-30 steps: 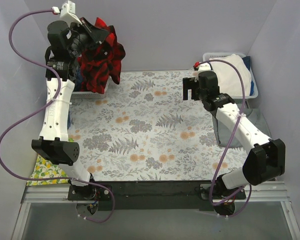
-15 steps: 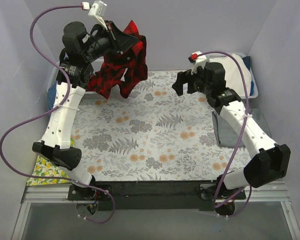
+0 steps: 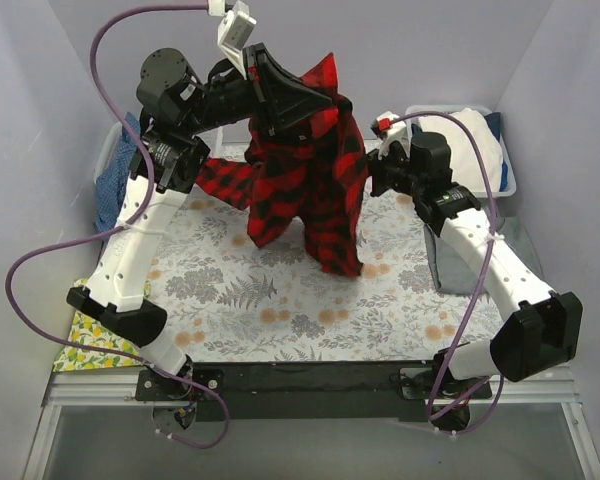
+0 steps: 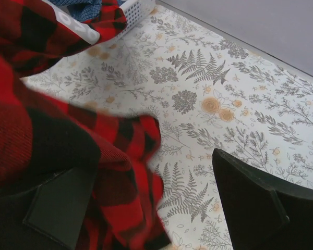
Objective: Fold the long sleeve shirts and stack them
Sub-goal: Move the shirt to the center of the board
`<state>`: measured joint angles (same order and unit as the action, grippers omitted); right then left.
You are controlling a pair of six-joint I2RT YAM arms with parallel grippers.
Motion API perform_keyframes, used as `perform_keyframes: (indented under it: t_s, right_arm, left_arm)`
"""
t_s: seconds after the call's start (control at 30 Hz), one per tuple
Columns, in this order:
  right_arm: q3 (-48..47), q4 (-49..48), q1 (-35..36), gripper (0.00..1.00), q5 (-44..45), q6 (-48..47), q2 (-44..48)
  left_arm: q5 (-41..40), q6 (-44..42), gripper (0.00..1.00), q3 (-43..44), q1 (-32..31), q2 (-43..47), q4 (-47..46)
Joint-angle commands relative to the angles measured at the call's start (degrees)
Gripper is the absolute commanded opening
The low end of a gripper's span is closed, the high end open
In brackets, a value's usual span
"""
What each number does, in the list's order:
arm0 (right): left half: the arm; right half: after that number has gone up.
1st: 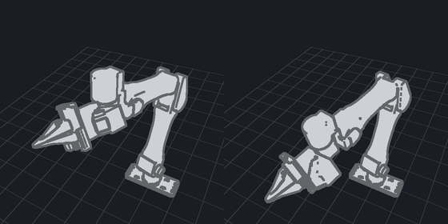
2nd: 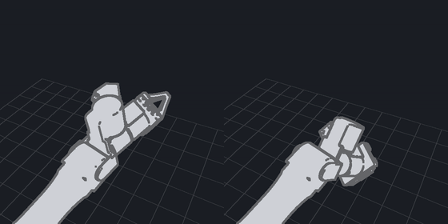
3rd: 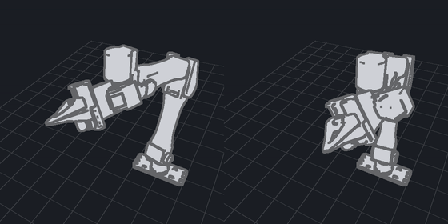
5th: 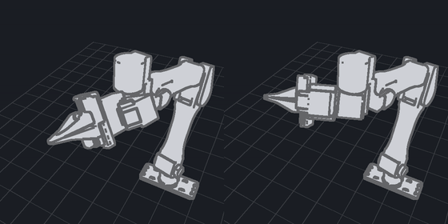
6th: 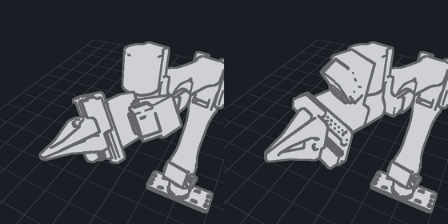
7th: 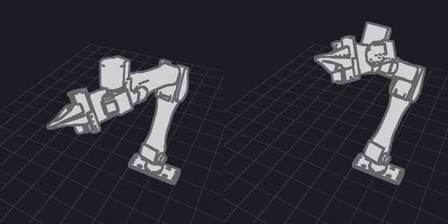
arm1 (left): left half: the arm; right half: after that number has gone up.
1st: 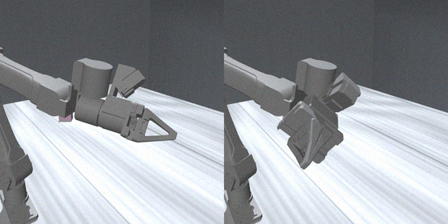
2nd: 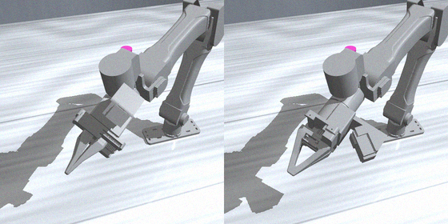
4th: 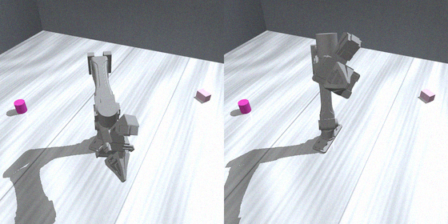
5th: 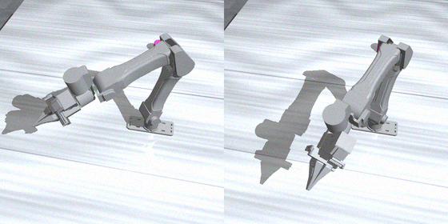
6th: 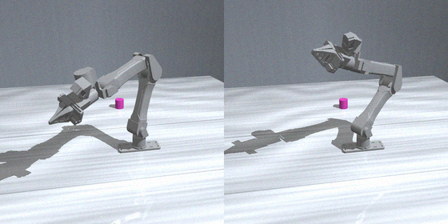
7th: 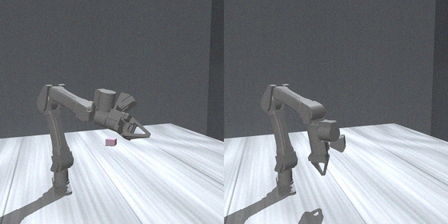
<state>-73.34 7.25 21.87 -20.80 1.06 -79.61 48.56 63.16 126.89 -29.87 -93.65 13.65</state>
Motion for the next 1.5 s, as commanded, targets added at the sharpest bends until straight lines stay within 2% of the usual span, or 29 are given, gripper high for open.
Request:
perform_keyframes:
  t_s: [0.0,0.1,0.13,0.27,0.3,0.33,0.4,0.53,0.67,0.83,1.13,1.3,1.47]
  right_arm:
    - [3.19,-2.50,0.02,0.99,-3.98,-2.54,3.85]
    - [7.05,-2.50,-0.07,0.99,-3.81,-2.12,3.94]
    - [8.12,-2.50,0.02,0.99,-2.86,-2.20,4.11]
    - [13.13,-1.89,0.02,0.99,1.28,-1.50,5.34]
    - [13.92,-1.28,0.10,0.99,2.16,-1.50,6.04]
    - [15.49,-0.83,0.02,0.99,3.56,-1.50,6.31]
    - [16.82,0.83,0.02,0.99,4.62,-0.11,6.84]
    - [19.81,3.12,-0.07,0.98,8.40,1.75,7.72]
    - [21.57,3.82,0.10,0.99,6.83,2.02,9.04]
    - [22.45,10.24,0.37,0.99,2.70,0.26,9.74]
    - [28.78,17.01,0.54,0.99,2.69,-0.88,10.54]
    - [28.52,20.61,0.81,0.98,0.58,-0.88,8.69]
    - [27.99,22.64,0.89,0.96,1.37,-0.88,10.96]
  left_arm:
    - [-2.66,-2.42,0.00,-3.21,0.25,2.49,-1.70]
    - [-13.11,-6.19,0.00,-12.87,0.25,8.44,-0.99]
    - [-19.57,-8.64,0.00,-15.85,0.25,10.39,-0.99]
    - [-29.37,-10.07,0.00,-35.27,0.25,21.81,-2.75]
    - [-30.53,-9.55,0.00,-42.36,0.16,23.93,-2.75]
    - [-31.67,-9.19,0.00,-45.47,0.25,28.21,-2.23]
    - [-34.75,-6.47,0.00,-53.10,0.25,31.40,-0.30]
    - [-40.46,-3.48,0.00,-59.99,0.25,36.60,6.02]
    - [-46.08,-2.86,0.00,-61.32,0.25,38.10,7.18]
    - [-52.49,-3.04,0.00,-60.80,0.25,36.08,7.88]
    - [-54.53,-3.74,0.00,-60.53,0.25,32.92,7.36]
    - [-56.20,-4.01,0.00,-59.83,0.25,31.95,7.36]
    - [-57.78,-3.30,0.00,-59.48,0.25,30.54,7.36]
